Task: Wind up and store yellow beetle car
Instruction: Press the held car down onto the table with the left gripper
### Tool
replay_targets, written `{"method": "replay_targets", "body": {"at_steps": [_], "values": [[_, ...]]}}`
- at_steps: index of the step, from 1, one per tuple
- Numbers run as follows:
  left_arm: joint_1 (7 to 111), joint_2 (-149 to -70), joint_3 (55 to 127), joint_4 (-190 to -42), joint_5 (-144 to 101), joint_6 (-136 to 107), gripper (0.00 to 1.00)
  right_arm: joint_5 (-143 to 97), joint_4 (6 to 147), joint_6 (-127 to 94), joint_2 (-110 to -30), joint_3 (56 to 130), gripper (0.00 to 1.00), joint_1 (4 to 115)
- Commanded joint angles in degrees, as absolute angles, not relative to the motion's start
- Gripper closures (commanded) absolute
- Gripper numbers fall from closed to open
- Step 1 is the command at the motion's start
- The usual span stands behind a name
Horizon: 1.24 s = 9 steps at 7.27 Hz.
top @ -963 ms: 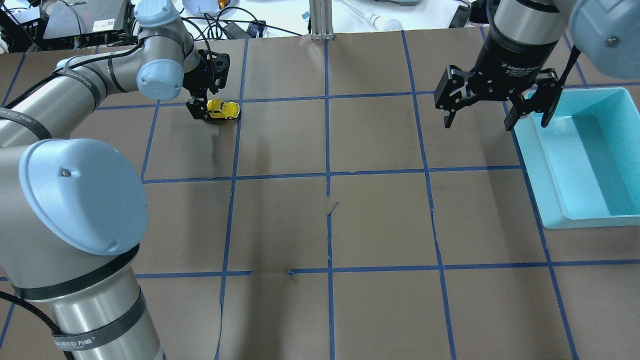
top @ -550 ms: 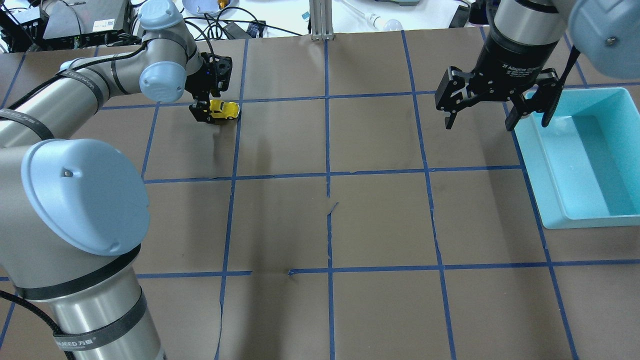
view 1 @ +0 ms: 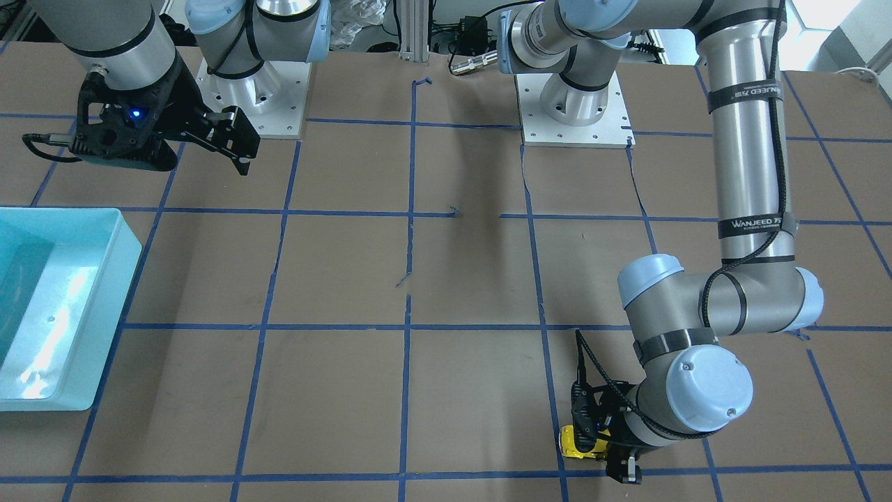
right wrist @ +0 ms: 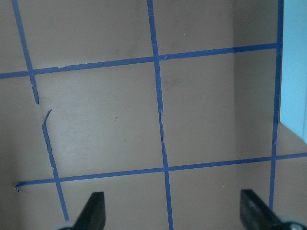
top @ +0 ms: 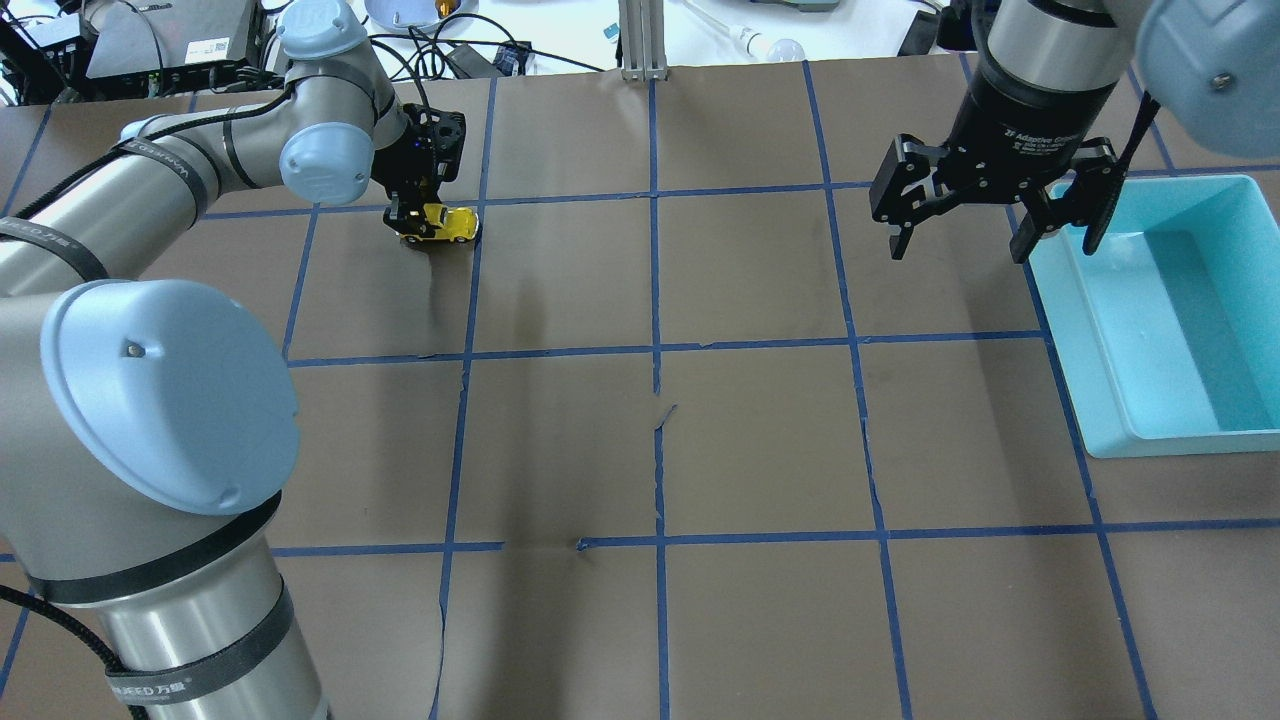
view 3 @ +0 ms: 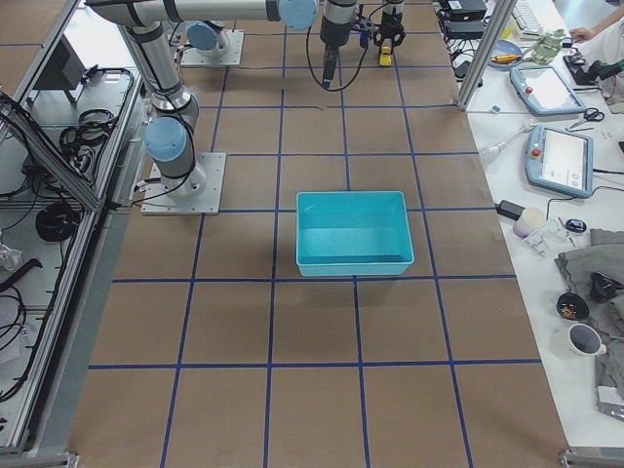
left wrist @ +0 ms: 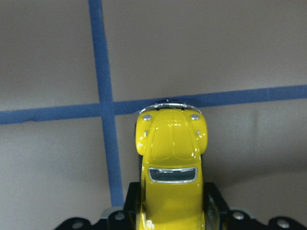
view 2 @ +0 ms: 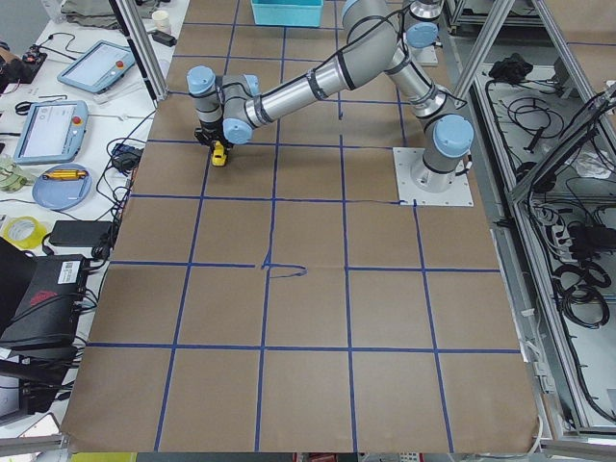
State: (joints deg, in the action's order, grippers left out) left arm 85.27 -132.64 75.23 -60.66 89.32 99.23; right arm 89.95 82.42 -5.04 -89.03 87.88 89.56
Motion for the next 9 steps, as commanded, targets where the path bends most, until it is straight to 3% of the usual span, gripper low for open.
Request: {"method": "replay_targets", "body": {"at_steps": [1, 7, 8, 9], "values": [[85.34, -132.45, 75.23, -60.47, 89.38, 99.23, 0.44, 90.00, 82.62, -5.10, -89.03, 87.80, 0.00, 89.56], [85.34, -132.27, 75.15, -60.47, 89.38, 99.40, 0.46, 89.91, 81.74, -5.01, -89.12, 87.80, 0.00, 89.56], [85.34, -132.28, 75.15, -60.47, 89.38, 99.58, 0.49, 89.91, 81.74, -5.01, -89.12, 87.89, 0.00, 89.56], [85.34, -132.36, 75.15, -60.21, 89.38, 99.58, 0.70, 89.91, 81.74, -5.01, -89.12, 87.89, 0.00, 89.56]]}}
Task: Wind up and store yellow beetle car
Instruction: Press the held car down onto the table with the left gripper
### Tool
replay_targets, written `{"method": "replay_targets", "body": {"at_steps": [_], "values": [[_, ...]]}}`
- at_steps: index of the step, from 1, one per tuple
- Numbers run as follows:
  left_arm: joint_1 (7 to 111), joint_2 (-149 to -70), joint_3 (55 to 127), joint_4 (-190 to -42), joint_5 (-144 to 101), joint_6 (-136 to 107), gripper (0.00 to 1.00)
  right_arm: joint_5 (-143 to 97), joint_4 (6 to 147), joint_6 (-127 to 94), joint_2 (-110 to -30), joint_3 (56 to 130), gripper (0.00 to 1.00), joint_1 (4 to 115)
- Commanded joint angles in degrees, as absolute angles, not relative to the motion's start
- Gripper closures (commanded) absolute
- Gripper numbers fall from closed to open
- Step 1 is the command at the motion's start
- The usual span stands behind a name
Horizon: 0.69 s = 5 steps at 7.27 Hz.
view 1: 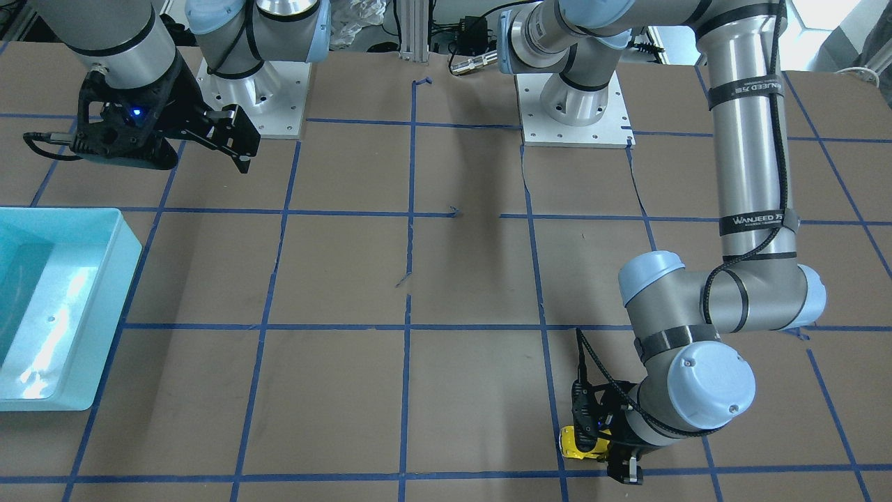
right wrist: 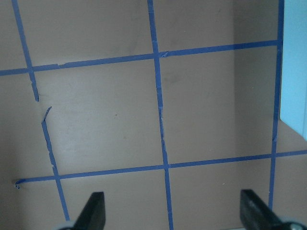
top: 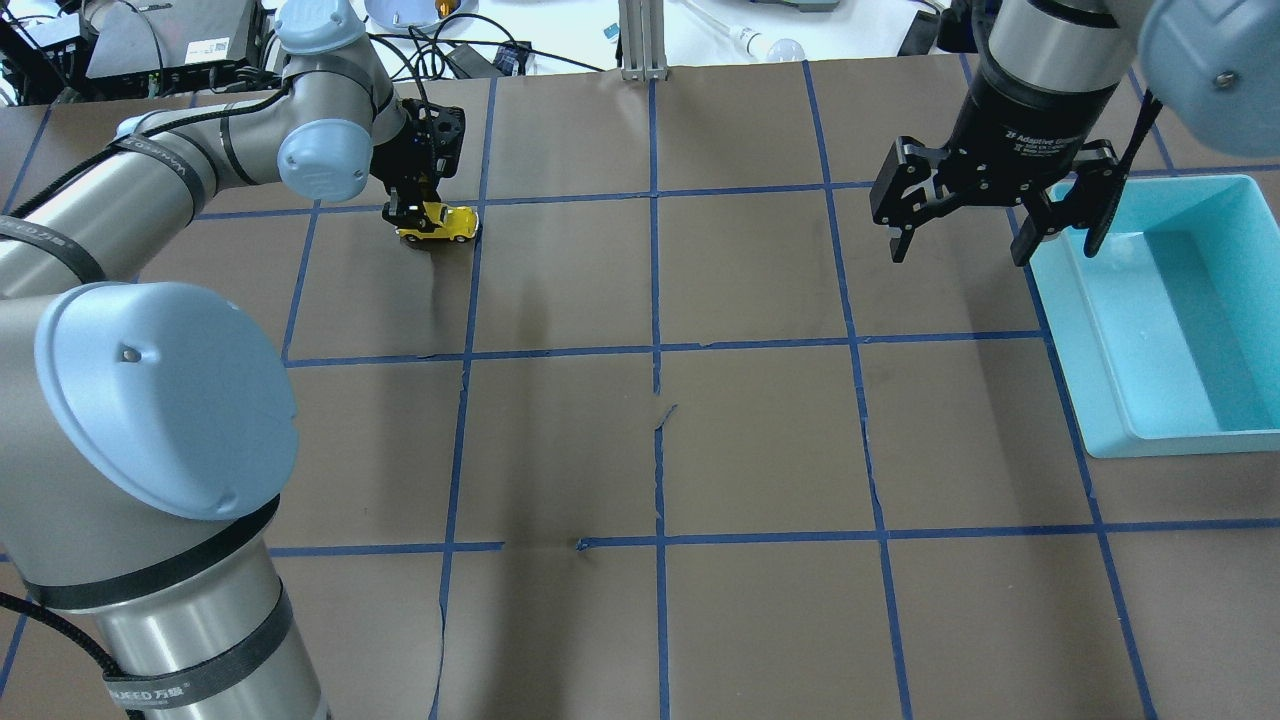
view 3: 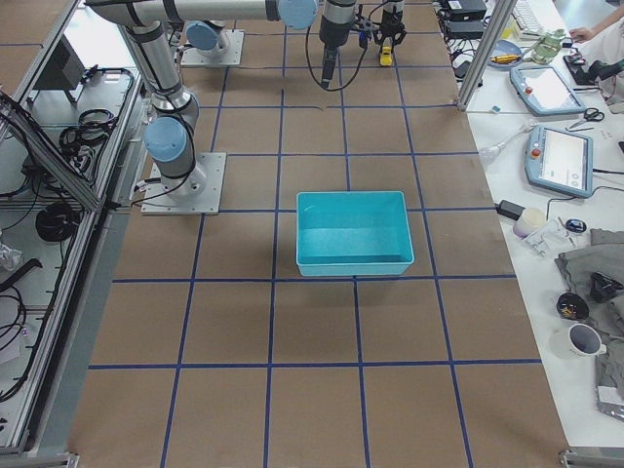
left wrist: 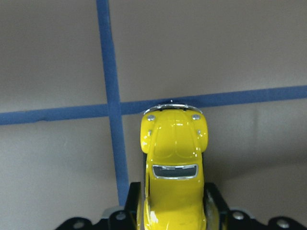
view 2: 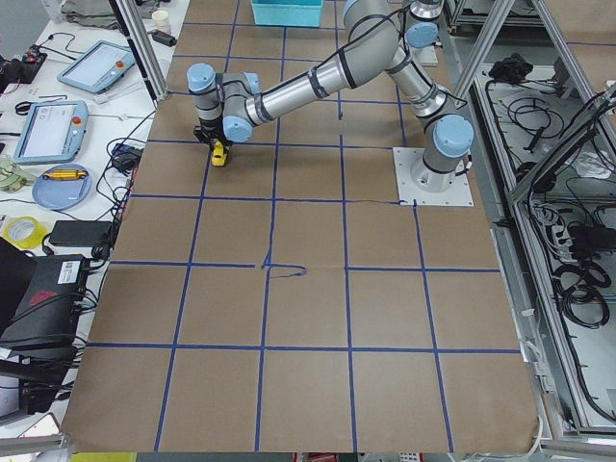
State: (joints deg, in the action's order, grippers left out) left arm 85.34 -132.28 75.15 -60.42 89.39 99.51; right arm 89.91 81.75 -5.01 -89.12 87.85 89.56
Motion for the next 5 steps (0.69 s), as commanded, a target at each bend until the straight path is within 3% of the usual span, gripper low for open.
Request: {"method": "replay_targets", "body": {"at_steps": [1, 2, 5], "values": [[85.34, -132.28, 75.15, -60.12, 89.38, 99.67, 0.89, 89.91, 81.74, -5.01, -89.12, 87.89, 0.00, 89.56], [85.34, -132.36, 75.15, -60.12, 89.38, 99.67, 0.96, 90.00, 81.74, -5.01, -89.12, 87.89, 0.00, 89.56], [85.17, -132.54, 75.23, -60.20, 89.65, 99.14, 0.99, 89.83, 81.82, -5.10, -89.12, 87.98, 0.00, 89.56]]}}
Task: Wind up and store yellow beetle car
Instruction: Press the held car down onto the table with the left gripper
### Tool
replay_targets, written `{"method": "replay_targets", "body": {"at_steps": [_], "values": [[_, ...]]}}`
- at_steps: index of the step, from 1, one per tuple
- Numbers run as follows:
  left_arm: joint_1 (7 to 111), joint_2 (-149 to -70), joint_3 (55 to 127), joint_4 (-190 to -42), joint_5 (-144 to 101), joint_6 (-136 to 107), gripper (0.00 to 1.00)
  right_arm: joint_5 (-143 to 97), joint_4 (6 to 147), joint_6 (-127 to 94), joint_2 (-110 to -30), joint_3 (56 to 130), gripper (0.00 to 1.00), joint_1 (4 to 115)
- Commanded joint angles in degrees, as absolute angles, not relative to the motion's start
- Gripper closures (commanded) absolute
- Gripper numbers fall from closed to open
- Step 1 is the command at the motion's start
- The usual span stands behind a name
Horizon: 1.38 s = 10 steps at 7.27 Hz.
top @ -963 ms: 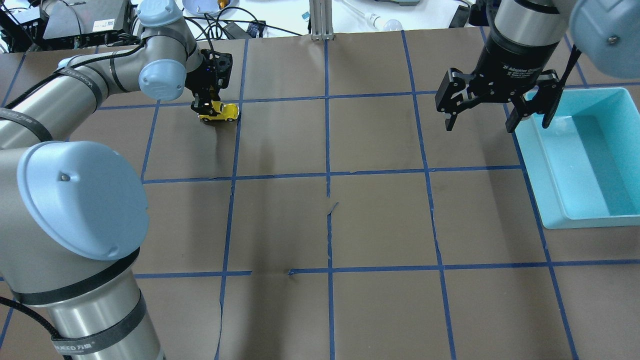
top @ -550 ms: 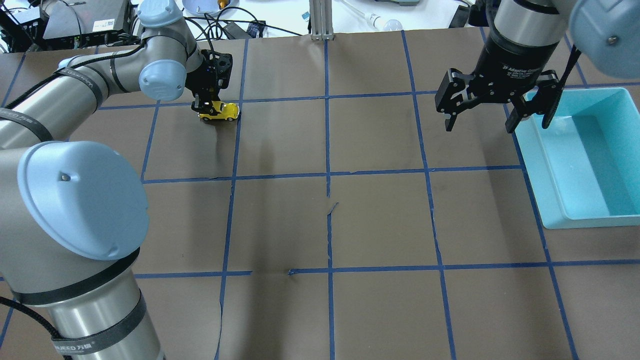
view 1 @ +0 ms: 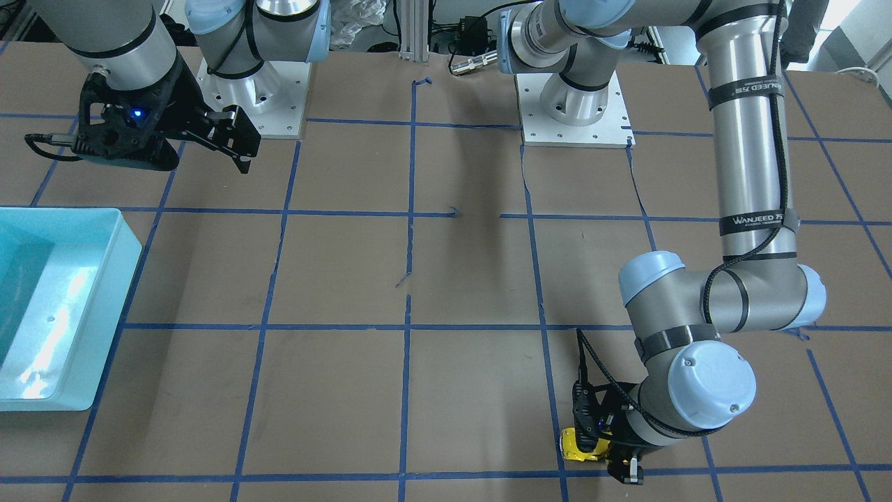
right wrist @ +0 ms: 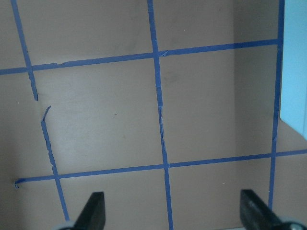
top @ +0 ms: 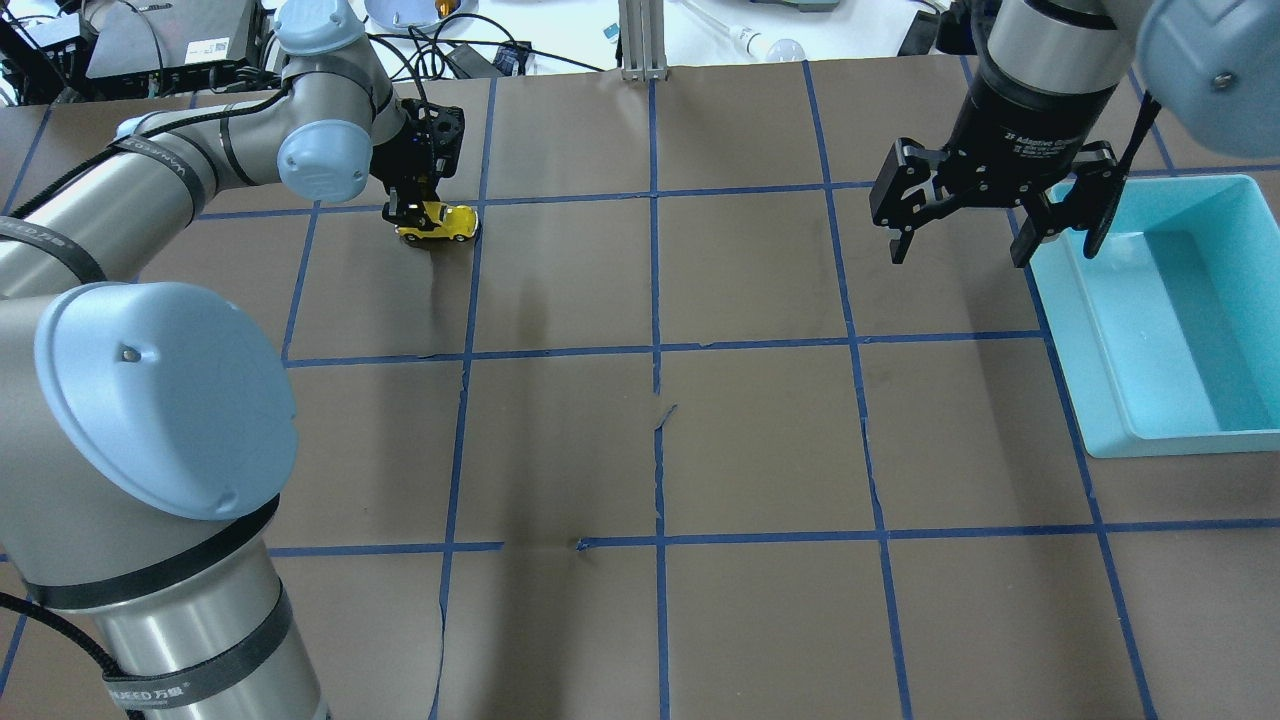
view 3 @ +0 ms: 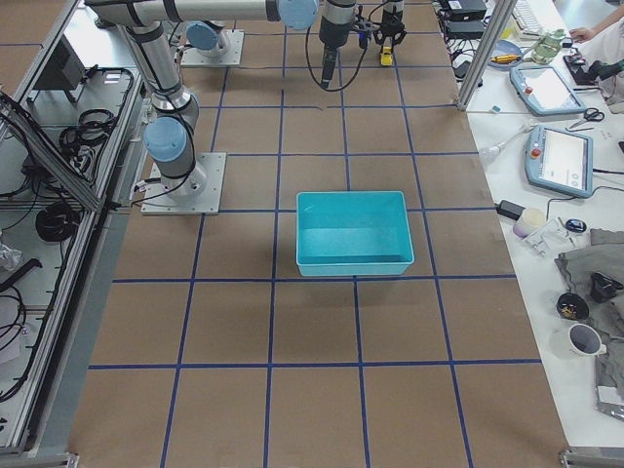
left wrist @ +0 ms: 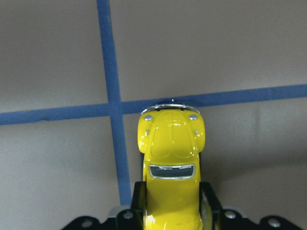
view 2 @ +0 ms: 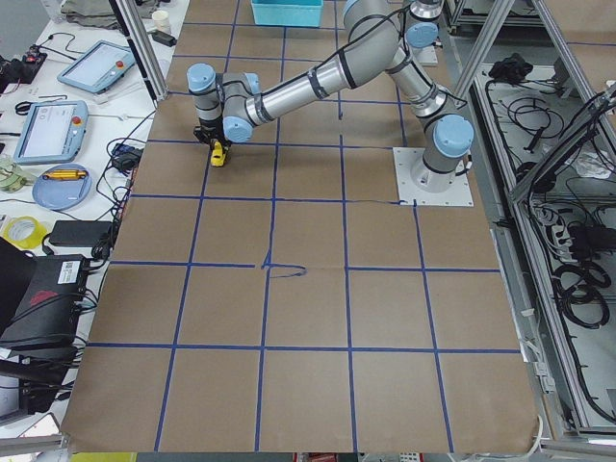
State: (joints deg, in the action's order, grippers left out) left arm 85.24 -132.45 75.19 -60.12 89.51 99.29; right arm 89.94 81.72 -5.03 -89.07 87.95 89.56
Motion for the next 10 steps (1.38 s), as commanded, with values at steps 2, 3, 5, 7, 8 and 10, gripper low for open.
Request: {"method": "replay_targets", "body": {"at_steps": [2, 3, 5, 7, 8, 10], "values": [[84.82, -132.19, 75.41, -60.21, 89.47, 98.97, 1.00, 89.91, 81.83, -5.10, -89.12, 87.98, 0.00, 89.56], [84.55, -132.19, 75.50, -60.12, 89.47, 98.96, 1.00, 89.91, 81.83, -5.01, -89.03, 87.98, 0.00, 89.56], [84.29, -132.28, 75.67, -60.21, 90.00, 99.05, 1.00, 89.74, 82.00, -5.10, -89.12, 87.98, 0.00, 89.56], [84.20, -132.45, 75.67, -60.12, 90.00, 99.14, 1.00, 89.74, 82.18, -5.01, -89.03, 87.89, 0.00, 89.56], [83.85, -132.36, 75.67, -60.12, 90.00, 99.14, 1.00, 89.30, 82.35, -5.10, -89.03, 87.89, 0.00, 89.56], [82.80, -132.36, 75.67, -60.20, 90.00, 99.75, 1.00, 88.95, 81.83, -5.10, -88.77, 88.15, 0.00, 89.56]]}}
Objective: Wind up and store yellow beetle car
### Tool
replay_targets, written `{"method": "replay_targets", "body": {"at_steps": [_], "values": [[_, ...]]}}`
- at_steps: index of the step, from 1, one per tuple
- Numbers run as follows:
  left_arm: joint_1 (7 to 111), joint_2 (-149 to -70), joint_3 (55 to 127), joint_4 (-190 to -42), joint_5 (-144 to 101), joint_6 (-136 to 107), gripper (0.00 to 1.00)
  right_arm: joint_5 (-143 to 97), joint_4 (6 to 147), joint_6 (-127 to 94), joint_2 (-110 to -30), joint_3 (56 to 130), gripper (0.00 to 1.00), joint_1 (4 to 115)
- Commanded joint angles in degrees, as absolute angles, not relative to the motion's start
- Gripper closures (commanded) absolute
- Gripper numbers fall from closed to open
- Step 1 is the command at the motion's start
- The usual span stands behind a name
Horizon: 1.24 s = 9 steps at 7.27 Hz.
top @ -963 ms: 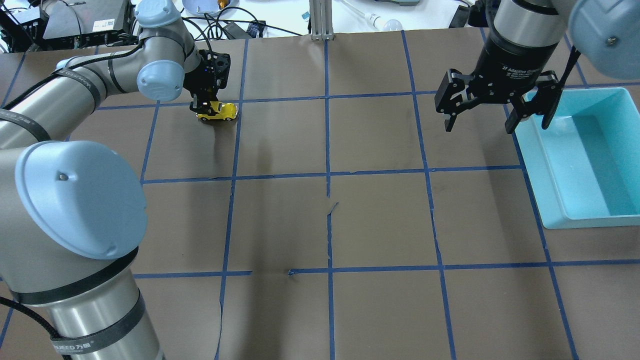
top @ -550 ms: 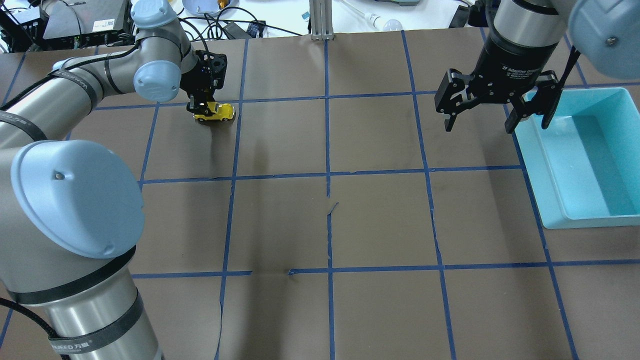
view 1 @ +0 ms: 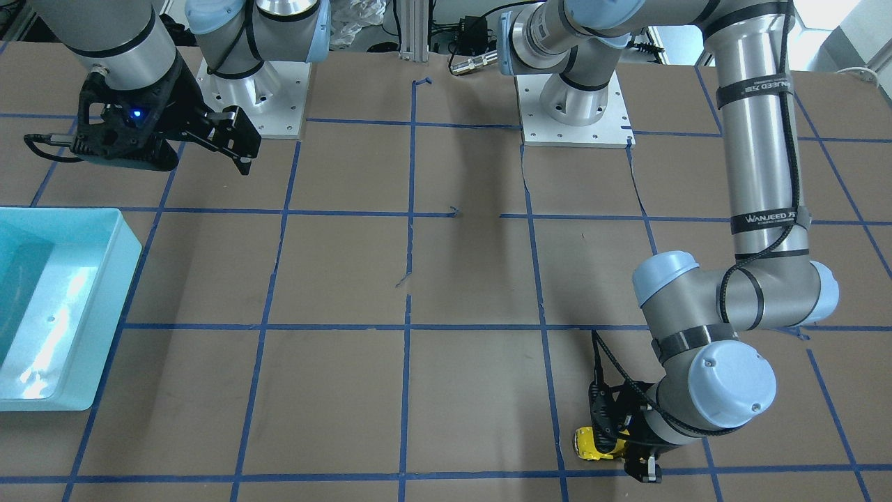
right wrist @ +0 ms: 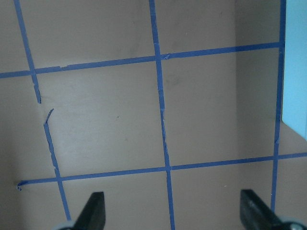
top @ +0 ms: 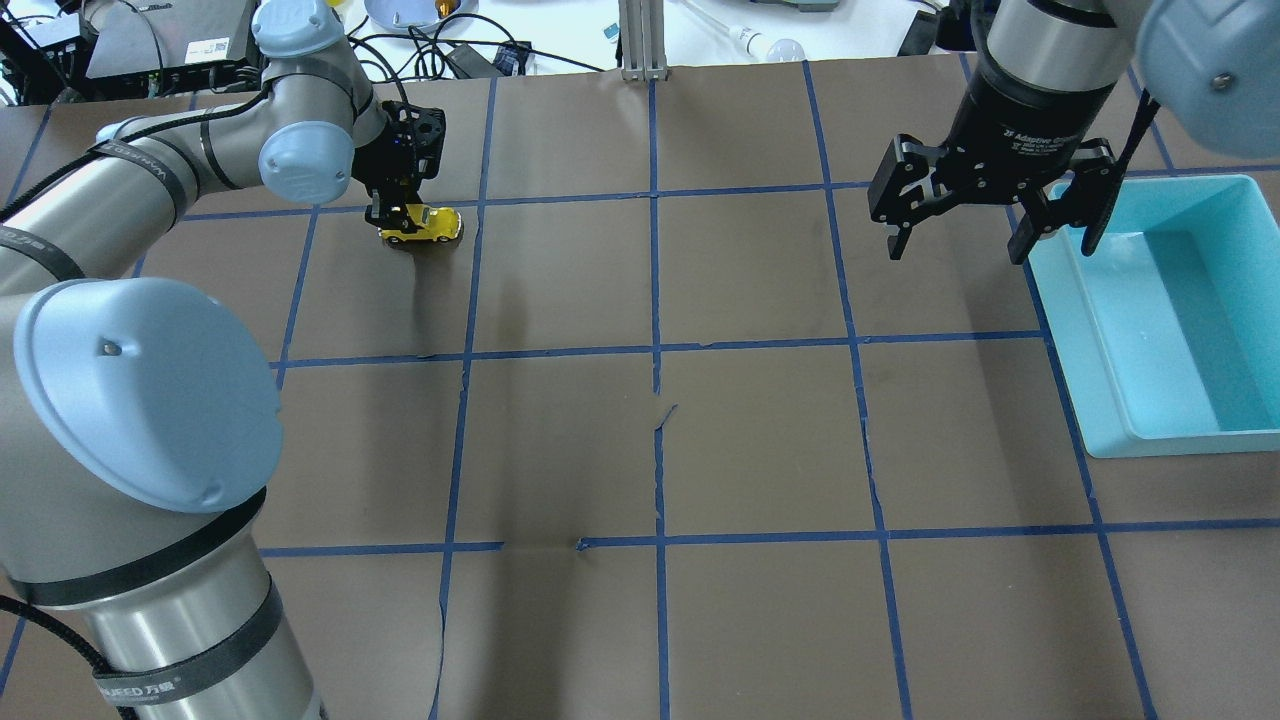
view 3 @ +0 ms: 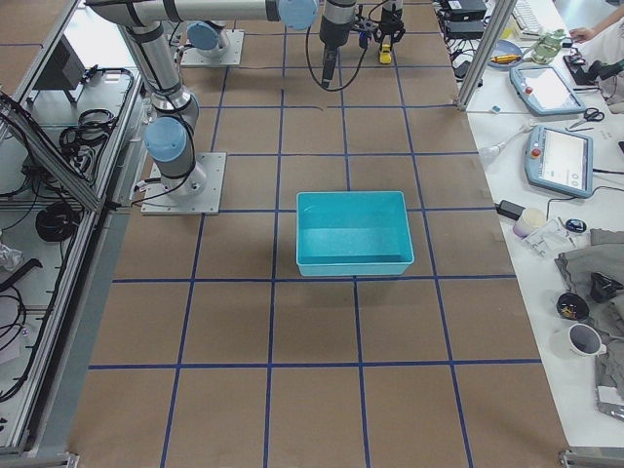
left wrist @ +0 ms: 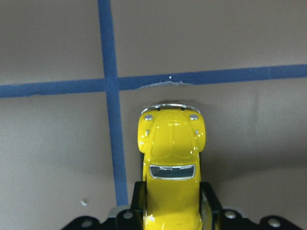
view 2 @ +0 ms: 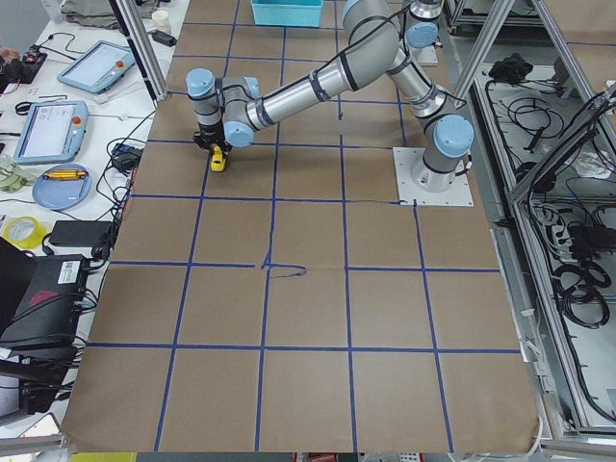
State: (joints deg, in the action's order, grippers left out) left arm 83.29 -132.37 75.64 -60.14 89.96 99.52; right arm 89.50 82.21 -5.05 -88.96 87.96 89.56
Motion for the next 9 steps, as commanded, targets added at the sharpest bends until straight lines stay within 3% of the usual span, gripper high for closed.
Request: {"method": "replay_targets", "body": {"at_steps": [1, 9], "values": [[82.71, -132.36, 75.67, -60.12, 90.00, 99.84, 1.00, 88.77, 81.83, -5.18, -88.25, 88.68, 0.00, 89.56], [82.27, -132.45, 75.59, -60.12, 90.18, 99.93, 1.00, 88.68, 82.44, -5.71, -89.12, 86.23, 0.00, 89.74]]}}
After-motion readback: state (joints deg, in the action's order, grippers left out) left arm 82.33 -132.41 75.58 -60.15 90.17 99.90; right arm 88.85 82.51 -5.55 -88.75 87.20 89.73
